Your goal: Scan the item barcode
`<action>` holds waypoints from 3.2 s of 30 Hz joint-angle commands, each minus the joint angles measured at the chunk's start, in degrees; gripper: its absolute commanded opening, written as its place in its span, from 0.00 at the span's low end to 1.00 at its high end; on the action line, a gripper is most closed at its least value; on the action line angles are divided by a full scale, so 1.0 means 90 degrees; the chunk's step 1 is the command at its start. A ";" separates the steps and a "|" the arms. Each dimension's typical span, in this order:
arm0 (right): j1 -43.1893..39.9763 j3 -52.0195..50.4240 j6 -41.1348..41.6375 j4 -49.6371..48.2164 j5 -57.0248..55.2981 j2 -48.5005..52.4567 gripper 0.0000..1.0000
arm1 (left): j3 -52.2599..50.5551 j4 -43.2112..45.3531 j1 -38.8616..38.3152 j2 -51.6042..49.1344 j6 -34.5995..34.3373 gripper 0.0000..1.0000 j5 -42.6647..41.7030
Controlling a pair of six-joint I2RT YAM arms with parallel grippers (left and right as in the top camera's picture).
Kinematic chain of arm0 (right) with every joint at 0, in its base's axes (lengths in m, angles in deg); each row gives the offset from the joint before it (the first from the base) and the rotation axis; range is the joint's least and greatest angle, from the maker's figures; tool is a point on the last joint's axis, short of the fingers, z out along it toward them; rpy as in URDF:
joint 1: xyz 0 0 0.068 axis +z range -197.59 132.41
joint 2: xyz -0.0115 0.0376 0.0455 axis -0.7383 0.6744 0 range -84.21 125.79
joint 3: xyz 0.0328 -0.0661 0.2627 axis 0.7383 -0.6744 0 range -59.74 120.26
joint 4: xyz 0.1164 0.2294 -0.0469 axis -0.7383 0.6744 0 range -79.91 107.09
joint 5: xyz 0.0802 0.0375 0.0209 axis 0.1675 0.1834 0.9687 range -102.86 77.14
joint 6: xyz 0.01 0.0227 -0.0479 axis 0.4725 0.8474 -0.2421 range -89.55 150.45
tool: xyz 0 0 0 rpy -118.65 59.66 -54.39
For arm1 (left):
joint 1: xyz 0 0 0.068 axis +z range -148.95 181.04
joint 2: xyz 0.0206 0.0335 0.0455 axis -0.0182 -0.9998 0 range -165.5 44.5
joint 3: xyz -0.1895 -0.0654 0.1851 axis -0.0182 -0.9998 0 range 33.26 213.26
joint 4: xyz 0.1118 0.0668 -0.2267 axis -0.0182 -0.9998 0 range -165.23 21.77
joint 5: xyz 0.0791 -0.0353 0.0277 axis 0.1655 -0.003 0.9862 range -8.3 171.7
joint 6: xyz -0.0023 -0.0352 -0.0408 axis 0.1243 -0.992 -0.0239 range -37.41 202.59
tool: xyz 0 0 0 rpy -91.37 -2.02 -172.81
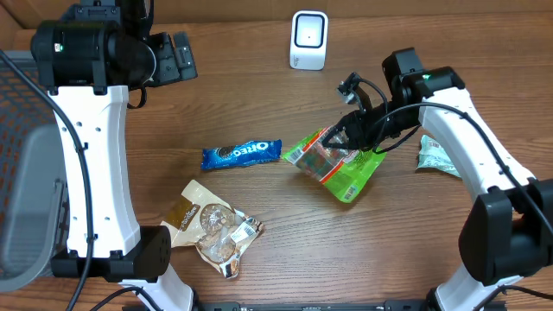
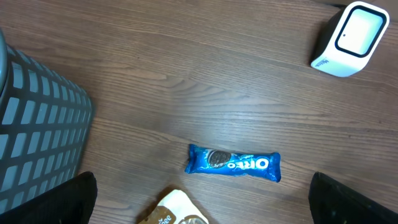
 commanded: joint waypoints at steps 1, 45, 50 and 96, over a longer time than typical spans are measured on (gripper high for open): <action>-0.0024 0.0308 -0.0976 0.0187 0.0899 -0.0301 0.04 | 0.0046 0.0010 -0.0044 -0.0027 -0.0085 1.00 0.0058; 0.0194 0.0816 -0.1020 -0.0495 0.0153 -0.1350 0.04 | 0.0046 0.0010 -0.0044 -0.0027 -0.0085 1.00 0.0056; 0.0381 0.0814 0.0750 -0.1287 -0.2623 -0.1008 0.04 | 0.0046 0.0010 -0.0044 -0.0027 -0.0085 1.00 0.0056; 0.2837 0.0799 0.3718 -0.1124 -0.9148 0.1596 0.23 | 0.0046 0.0010 -0.0044 -0.0027 -0.0085 0.99 0.0058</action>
